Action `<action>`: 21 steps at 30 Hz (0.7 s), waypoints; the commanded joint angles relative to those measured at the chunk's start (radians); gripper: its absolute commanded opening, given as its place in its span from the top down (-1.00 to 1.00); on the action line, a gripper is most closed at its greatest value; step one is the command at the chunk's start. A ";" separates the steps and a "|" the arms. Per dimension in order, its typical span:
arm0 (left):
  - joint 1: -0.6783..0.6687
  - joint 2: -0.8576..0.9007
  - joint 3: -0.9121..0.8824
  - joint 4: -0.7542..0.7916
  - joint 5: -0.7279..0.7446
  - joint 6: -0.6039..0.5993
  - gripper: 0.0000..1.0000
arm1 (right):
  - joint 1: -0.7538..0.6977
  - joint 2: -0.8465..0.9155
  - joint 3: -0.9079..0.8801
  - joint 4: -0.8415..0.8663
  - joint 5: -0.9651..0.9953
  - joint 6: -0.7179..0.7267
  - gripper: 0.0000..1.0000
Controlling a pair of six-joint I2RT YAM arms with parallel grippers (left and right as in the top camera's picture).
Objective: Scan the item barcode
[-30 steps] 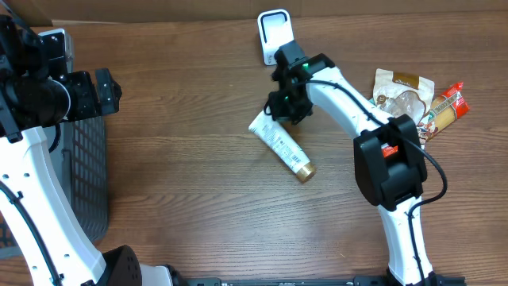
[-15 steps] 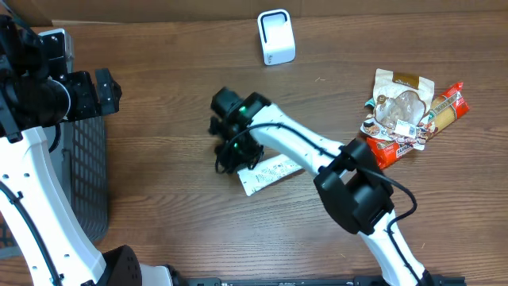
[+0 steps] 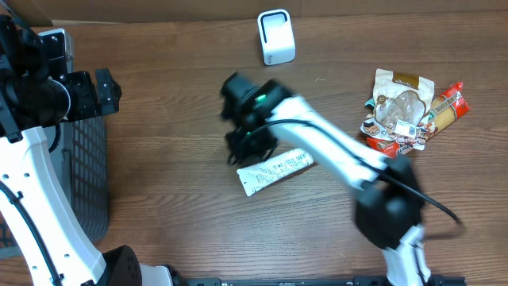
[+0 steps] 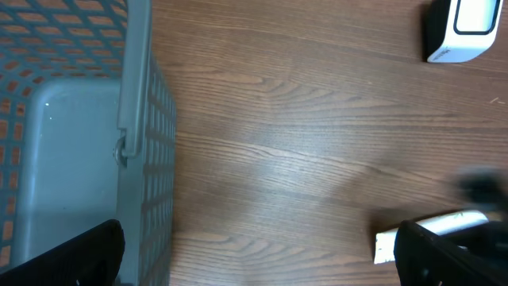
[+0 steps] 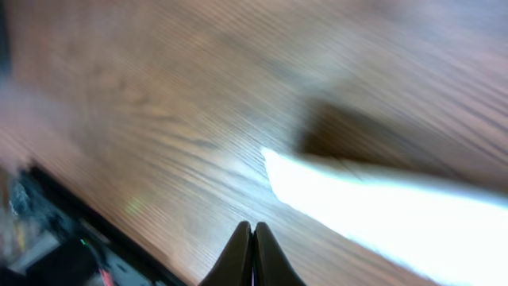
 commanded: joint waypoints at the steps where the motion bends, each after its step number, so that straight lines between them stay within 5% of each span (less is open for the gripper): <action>1: 0.004 -0.003 0.002 0.002 0.002 0.023 -0.99 | -0.085 -0.172 0.011 -0.099 0.261 0.322 0.92; 8: 0.004 -0.003 0.002 0.002 0.001 0.023 -0.99 | -0.182 -0.196 -0.105 -0.267 0.326 0.387 0.92; 14: 0.004 -0.003 0.002 0.002 0.002 0.023 -0.99 | -0.185 -0.195 -0.452 -0.026 0.325 0.387 0.92; 21: 0.004 -0.003 0.002 0.002 0.002 0.023 -0.99 | -0.187 -0.195 -0.645 0.240 0.192 0.330 0.92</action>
